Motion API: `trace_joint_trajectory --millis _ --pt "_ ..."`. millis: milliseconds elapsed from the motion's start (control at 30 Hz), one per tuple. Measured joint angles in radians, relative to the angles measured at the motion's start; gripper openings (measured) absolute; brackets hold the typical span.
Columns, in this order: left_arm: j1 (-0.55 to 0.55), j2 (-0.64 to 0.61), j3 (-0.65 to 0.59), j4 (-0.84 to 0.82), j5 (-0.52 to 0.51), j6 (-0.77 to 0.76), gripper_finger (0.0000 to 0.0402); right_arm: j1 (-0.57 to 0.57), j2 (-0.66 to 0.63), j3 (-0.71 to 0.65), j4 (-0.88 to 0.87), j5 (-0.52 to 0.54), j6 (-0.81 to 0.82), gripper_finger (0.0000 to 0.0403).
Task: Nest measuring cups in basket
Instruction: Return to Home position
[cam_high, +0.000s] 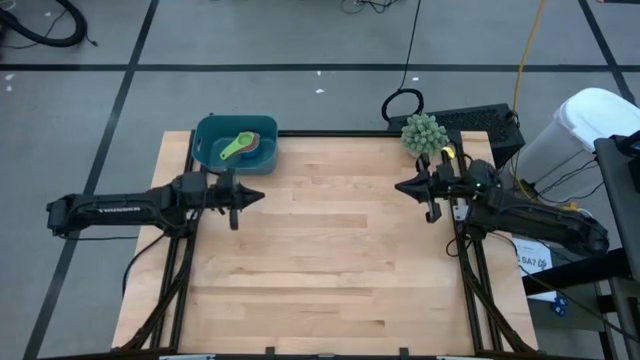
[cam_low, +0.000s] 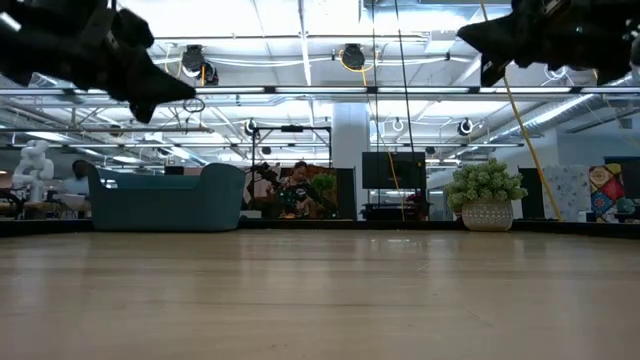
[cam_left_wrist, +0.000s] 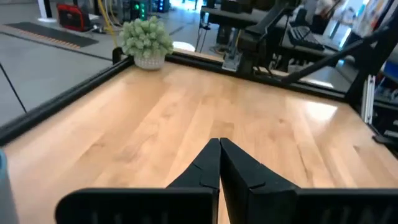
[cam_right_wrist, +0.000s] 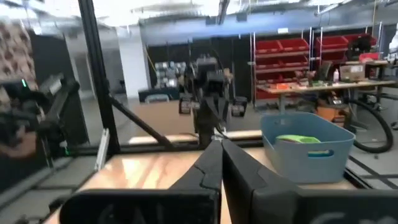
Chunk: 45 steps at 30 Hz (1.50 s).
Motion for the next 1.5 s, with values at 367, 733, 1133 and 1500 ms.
trace_joint_trajectory --millis 367,733,1133,1500 --pt "-0.067 -0.103 0.105 -0.167 -0.059 0.068 0.0007 0.119 -0.205 0.116 -0.452 0.190 -0.124 0.0000" --pt "-0.144 -0.148 0.103 -0.220 -0.124 0.116 0.0007 0.270 -0.350 0.107 -0.625 0.422 -0.175 0.0000" --pt "-0.145 -0.148 0.103 -0.170 -0.119 0.118 0.0063 0.274 -0.353 0.047 -0.600 0.370 -0.105 0.0000" --pt "-0.145 -0.149 -0.012 -0.156 -0.132 0.149 0.0008 0.274 -0.371 -0.068 -0.525 0.368 -0.113 0.0000"
